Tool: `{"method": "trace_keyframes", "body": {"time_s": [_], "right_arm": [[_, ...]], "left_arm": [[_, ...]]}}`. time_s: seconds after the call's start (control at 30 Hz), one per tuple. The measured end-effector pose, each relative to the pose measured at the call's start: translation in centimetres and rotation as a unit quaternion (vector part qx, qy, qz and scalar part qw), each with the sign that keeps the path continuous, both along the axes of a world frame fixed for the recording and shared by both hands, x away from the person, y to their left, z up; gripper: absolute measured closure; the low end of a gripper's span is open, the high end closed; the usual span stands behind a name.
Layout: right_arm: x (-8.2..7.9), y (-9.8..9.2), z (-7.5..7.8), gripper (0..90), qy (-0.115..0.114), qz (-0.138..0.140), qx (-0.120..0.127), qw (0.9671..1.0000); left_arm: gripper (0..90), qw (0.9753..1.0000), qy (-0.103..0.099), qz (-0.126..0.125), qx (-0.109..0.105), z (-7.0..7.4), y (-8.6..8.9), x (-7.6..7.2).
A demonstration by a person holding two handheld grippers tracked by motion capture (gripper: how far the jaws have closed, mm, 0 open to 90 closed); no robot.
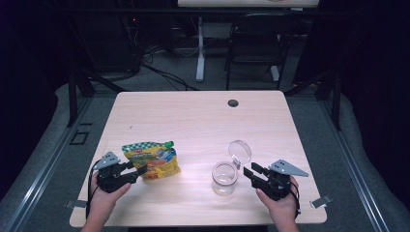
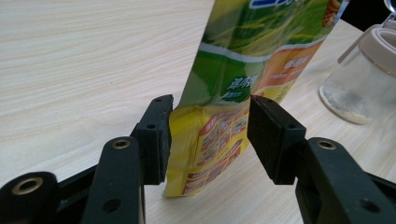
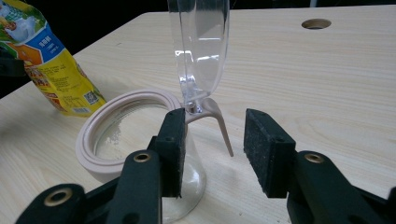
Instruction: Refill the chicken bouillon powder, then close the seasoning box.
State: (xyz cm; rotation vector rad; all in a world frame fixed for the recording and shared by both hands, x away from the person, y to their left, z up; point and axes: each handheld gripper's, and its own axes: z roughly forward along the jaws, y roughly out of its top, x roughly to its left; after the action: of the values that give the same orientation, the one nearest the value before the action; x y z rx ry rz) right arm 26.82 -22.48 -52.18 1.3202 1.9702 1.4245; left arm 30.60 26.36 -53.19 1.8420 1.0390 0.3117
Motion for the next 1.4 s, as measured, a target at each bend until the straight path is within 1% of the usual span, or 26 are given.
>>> {"method": "trace_keyframes", "body": {"time_s": [0.03, 0.07, 0.13, 0.2, 0.27, 0.43, 0.47, 0.5, 0.57, 0.67, 0.83, 0.93, 1.03, 1.2, 1.23, 1.33, 1.4], "right_arm": [[0.0, 0.0, 0.0, 59.3, 0.0, -0.001, 0.001, 1.0], [0.0, 0.0, 0.0, 59.3, 0.001, -0.002, 0.001, 1.0], [-0.1, 0.0, 0.0, 59.3, 0.001, -0.001, 0.001, 1.0], [-0.1, 0.0, -0.1, 59.3, 0.003, 0.001, -0.003, 1.0], [-0.1, 0.0, -0.2, 59.3, 0.003, -0.001, -0.002, 1.0], [-0.1, -0.1, -0.2, 59.2, 0.003, -0.004, 0.001, 1.0], [-0.1, -0.2, -0.2, 59.2, 0.003, -0.005, 0.003, 1.0], [-0.1, -0.2, -0.2, 59.2, 0.003, -0.005, 0.003, 1.0], [-0.1, -0.2, -0.2, 59.1, 0.004, -0.005, 0.002, 1.0], [0.1, -0.4, -0.2, 59.1, 0.005, -0.005, 0.002, 1.0], [0.1, -0.4, -0.2, 59.0, 0.005, -0.006, 0.004, 1.0], [0.1, -0.6, -0.2, 58.9, 0.007, -0.006, 0.0, 1.0], [0.1, -0.9, -0.2, 58.8, 0.006, -0.01, 0.009, 0.9999], [0.1, -0.9, -0.2, 58.3, 0.005, -0.009, 0.01, 0.9999], [0.1, -0.9, -0.2, 58.1, 0.006, -0.009, 0.01, 0.9999], [0.2, -1.0, -0.3, 57.7, 0.007, -0.01, 0.008, 0.9999], [0.2, -1.0, -0.3, 57.5, 0.007, -0.01, 0.009, 0.9999]], "left_arm": [[50.0, 1.0, 0.001, -0.001, 0.0, -0.1, 0.0, 0.1], [49.7, 1.0, 0.006, -0.006, 0.003, -0.2, 0.0, 0.2], [50.2, 0.9999, 0.007, -0.009, 0.004, -0.3, -0.1, 0.2], [51.4, 0.9999, 0.005, -0.011, 0.007, -0.3, -0.1, 0.2], [53.7, 0.9999, 0.005, -0.011, 0.005, -0.3, -0.1, 0.0], [59.4, 0.9997, 0.008, -0.021, 0.008, -0.2, -0.3, -0.5], [61.4, 0.9996, 0.01, -0.027, 0.004, -0.2, -0.4, -0.7], [62.3, 0.9996, 0.01, -0.027, 0.004, -0.2, -0.4, -0.7], [62.9, 0.9996, 0.009, -0.028, -0.002, -0.2, -0.5, -0.8], [65.4, 0.9995, 0.011, -0.031, -0.002, -0.1, -0.6, -1.0], [68.1, 0.9995, 0.008, -0.03, 0.006, 0.0, -1.0, -1.3], [70.1, 0.9995, 0.009, -0.03, 0.007, 0.0, -1.3, -1.5], [71.9, 0.9993, 0.006, -0.033, 0.013, 0.1, -1.5, -1.6], [72.9, 0.9992, 0.014, -0.037, 0.007, 0.1, -1.5, -1.6], [73.0, 0.9992, 0.012, -0.037, 0.006, 0.1, -1.5, -1.6], [73.1, 0.9993, 0.017, -0.033, 0.002, 0.1, -1.6, -1.7], [72.8, 0.999, 0.021, -0.039, -0.002, 0.1, -1.5, -1.6]]}}
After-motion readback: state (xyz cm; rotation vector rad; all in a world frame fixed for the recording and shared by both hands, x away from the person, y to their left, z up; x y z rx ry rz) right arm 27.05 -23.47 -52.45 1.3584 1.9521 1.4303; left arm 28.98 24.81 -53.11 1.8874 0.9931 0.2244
